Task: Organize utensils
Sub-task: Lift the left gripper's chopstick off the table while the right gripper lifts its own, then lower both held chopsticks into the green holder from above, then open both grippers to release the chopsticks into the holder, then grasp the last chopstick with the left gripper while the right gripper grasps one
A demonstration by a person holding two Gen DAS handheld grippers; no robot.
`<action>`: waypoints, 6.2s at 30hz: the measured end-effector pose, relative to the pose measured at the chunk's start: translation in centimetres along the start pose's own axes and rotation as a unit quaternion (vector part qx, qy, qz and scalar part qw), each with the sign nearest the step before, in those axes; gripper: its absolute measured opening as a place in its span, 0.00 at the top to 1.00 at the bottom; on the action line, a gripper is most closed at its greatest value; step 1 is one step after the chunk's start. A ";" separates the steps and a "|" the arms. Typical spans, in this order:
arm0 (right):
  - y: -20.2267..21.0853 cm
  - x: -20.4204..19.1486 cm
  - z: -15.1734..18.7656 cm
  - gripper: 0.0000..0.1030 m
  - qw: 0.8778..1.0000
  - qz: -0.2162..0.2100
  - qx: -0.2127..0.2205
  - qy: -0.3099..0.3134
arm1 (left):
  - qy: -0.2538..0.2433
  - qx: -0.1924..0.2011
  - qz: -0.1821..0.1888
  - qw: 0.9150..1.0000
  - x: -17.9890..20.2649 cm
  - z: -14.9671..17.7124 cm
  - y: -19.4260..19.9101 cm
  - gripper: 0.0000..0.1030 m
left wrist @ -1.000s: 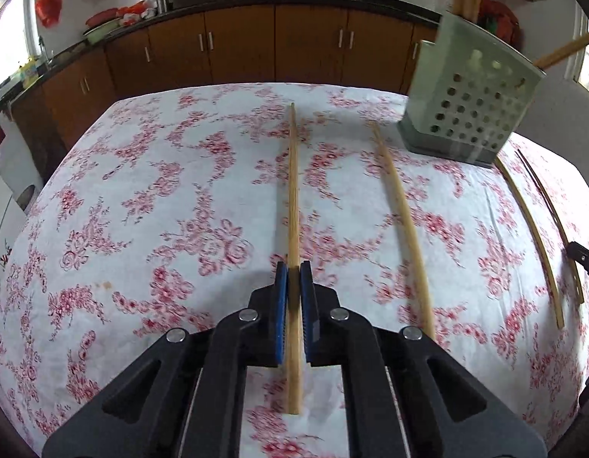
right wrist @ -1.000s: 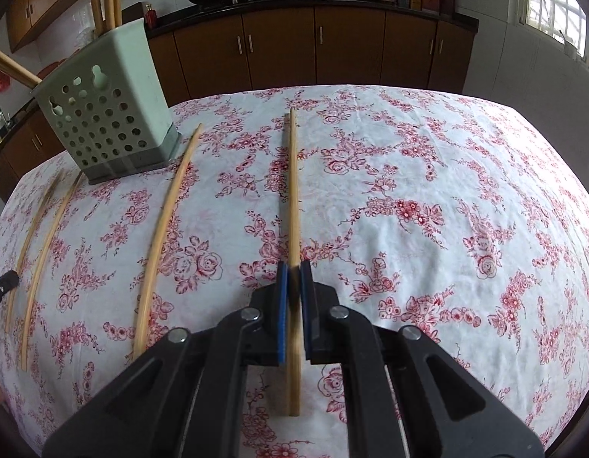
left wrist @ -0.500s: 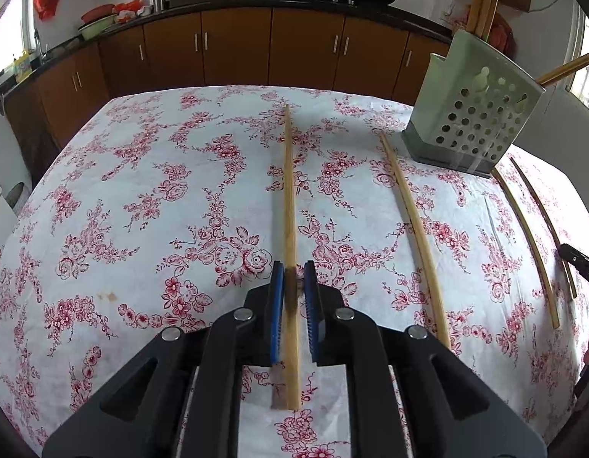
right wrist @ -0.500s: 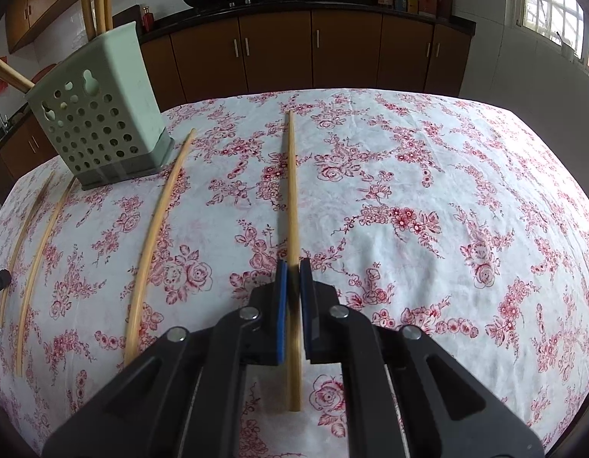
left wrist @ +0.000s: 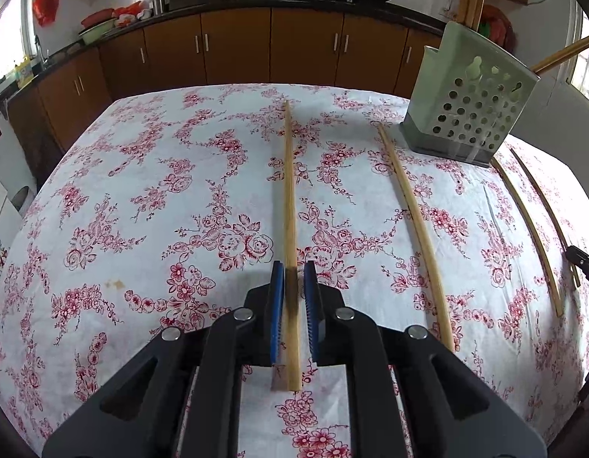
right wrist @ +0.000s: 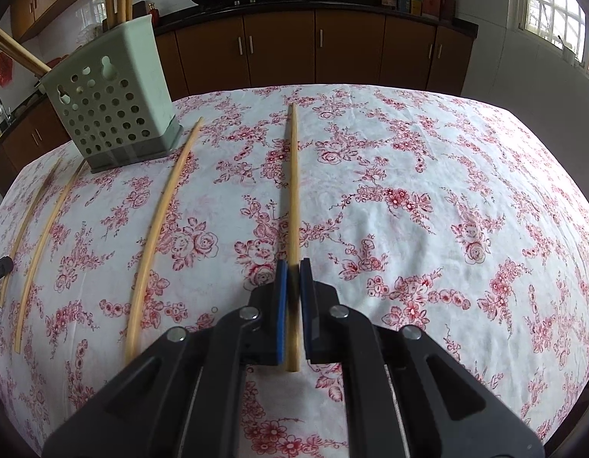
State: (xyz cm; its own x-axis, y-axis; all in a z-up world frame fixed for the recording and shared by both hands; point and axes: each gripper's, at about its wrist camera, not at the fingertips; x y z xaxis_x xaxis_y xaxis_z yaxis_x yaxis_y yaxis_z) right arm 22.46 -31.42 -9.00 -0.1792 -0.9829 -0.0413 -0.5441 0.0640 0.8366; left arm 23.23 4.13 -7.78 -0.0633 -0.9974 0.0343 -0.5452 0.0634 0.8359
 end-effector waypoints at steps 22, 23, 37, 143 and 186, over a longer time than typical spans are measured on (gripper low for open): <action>0.4 0.2 0.5 0.92 1.000 -0.002 0.000 -0.001 | -0.006 -0.001 -0.011 1.000 0.3 0.2 0.3 0.88; 0.5 0.2 0.6 0.92 1.000 -0.002 0.000 -0.001 | -0.006 -0.001 -0.011 1.000 0.3 0.2 0.3 0.88; 0.5 0.1 0.6 0.92 1.000 -0.003 0.000 -0.002 | -0.006 -0.001 -0.010 1.000 0.2 0.2 0.3 0.89; 14.6 1.2 -7.6 0.80 0.980 -0.085 0.177 -0.038 | 0.047 0.240 0.066 0.967 3.5 -8.1 18.4 0.66; -1.1 0.6 -1.5 0.92 0.999 -0.004 -0.004 -0.040 | -0.045 -0.003 -0.001 0.999 7.5 0.9 0.1 0.92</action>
State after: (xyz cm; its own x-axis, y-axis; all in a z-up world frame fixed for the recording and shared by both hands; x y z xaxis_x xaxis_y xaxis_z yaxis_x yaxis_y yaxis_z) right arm 24.16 -32.30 -9.16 -0.2403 -0.9664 -0.0910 -0.5389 0.0548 0.8406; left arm 21.99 -3.28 -7.95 -0.1376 -0.9904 -0.0160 -0.5405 0.0615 0.8391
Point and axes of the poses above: each gripper's, at about its wrist camera, not at the fingertips, and y roughly against the way its jaws point, x to its right, z to its underside, and after that the axes turned 6 degrees about -x, right-handed
